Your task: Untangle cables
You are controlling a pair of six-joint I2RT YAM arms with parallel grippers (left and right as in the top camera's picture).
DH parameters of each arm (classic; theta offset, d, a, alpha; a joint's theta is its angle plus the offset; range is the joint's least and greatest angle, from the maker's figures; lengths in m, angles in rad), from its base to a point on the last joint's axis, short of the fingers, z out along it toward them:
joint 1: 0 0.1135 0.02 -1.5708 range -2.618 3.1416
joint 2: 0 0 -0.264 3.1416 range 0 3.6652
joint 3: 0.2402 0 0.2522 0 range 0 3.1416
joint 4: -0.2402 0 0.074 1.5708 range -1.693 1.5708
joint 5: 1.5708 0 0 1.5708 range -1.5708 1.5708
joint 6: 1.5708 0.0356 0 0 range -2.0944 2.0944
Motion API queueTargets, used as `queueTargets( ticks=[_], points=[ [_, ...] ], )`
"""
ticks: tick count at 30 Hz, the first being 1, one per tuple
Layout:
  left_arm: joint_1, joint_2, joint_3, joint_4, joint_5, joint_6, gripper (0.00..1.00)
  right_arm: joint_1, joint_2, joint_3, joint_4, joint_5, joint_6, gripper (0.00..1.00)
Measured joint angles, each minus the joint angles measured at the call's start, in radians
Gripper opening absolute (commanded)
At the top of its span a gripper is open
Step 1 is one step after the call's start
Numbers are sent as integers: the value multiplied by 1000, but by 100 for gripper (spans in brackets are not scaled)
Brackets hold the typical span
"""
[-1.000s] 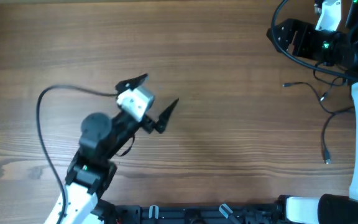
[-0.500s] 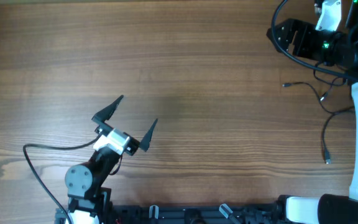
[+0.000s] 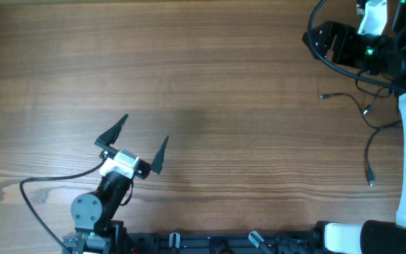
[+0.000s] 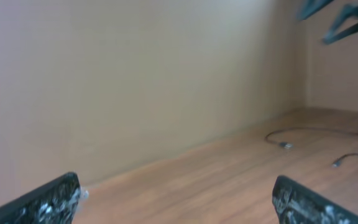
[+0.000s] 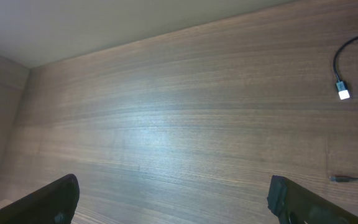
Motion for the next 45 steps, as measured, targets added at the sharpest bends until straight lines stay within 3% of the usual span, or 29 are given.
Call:
queueTargets(
  ticks=[5,14,24,45],
  points=[
    [31,-63,0,-187,-93,0,100,0,0,0,0,0,0,100],
    [98,-218,-3,-605,-129,-11,100,0,0,0,0,0,0,100],
    [105,-339,-2,-608,-153,-80,100,0,0,0,0,0,0,100],
    [105,-341,-2,-608,-153,-91,100,0,0,0,0,0,0,100]
  ],
)
